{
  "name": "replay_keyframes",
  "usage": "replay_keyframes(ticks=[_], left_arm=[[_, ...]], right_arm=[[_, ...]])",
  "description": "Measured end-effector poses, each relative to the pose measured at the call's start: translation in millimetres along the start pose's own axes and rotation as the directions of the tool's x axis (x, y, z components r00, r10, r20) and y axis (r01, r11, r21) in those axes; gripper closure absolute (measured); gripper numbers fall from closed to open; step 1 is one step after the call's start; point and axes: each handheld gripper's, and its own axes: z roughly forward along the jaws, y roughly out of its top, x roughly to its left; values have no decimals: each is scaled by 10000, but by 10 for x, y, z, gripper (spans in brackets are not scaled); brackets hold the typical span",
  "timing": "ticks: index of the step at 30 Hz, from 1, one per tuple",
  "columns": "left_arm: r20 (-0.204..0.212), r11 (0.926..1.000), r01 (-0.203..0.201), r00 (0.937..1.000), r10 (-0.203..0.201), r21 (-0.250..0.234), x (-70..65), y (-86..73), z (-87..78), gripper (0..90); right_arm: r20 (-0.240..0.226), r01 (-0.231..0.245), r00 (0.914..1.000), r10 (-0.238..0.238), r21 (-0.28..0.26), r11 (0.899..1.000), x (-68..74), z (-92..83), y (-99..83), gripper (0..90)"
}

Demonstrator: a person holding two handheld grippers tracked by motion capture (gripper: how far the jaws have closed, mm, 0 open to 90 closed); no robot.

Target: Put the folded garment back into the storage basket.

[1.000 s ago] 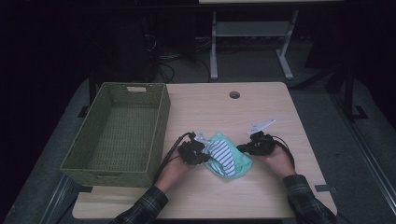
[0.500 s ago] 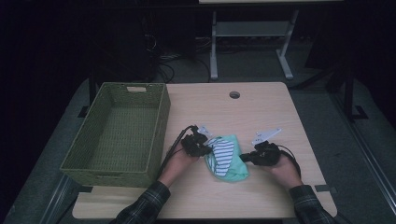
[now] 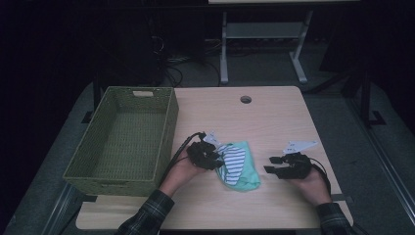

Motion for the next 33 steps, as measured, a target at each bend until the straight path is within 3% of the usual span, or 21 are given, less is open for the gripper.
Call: replay_keyframes(ticks=[4, 9, 11, 12, 13, 14, 19, 28, 33], left_arm=[[290, 9994, -263, 9992, 257, 207, -36, 14, 43, 444], [398, 9964, -579, 9977, 555, 615, -44, 7, 133, 293], [362, 9951, -699, 9971, 675, 694, -48, 10, 174, 247], [371, 9915, -949, 9951, 919, 892, -36, 17, 180, 234], [383, 9929, -870, 9957, 841, 808, -46, 18, 200, 224], [385, 9899, -1074, 9938, 1042, 926, -41, 23, 203, 220], [412, 9842, -1304, 9911, 1263, 1194, -63, 4, 279, 198], [371, 9831, -1341, 9908, 1304, 1247, -73, -21, 312, 186], [450, 9826, -1406, 9897, 1361, 1213, -78, -11, 287, 306]], right_arm=[[562, -105, 9984, 108, -71, 9999, -69, -52, -116, 342], [1388, -332, 9897, 343, -103, 9994, -147, -60, -184, 200], [1626, -372, 9859, 383, -97, 9993, -162, -42, -191, 178], [1654, -410, 9854, 417, -73, 9991, -164, -42, -196, 176], [1682, -435, 9848, 442, -78, 9990, -171, -40, -204, 173], [1693, -448, 9845, 456, -85, 9990, -178, -34, -216, 170], [1897, -295, 9814, 305, -78, 9995, -176, -20, -238, 139], [1893, -294, 9815, 293, -23, 9996, -183, -9, -231, 123], [1910, -331, 9811, 322, 16, 9995, -184, -3, -225, 115]])
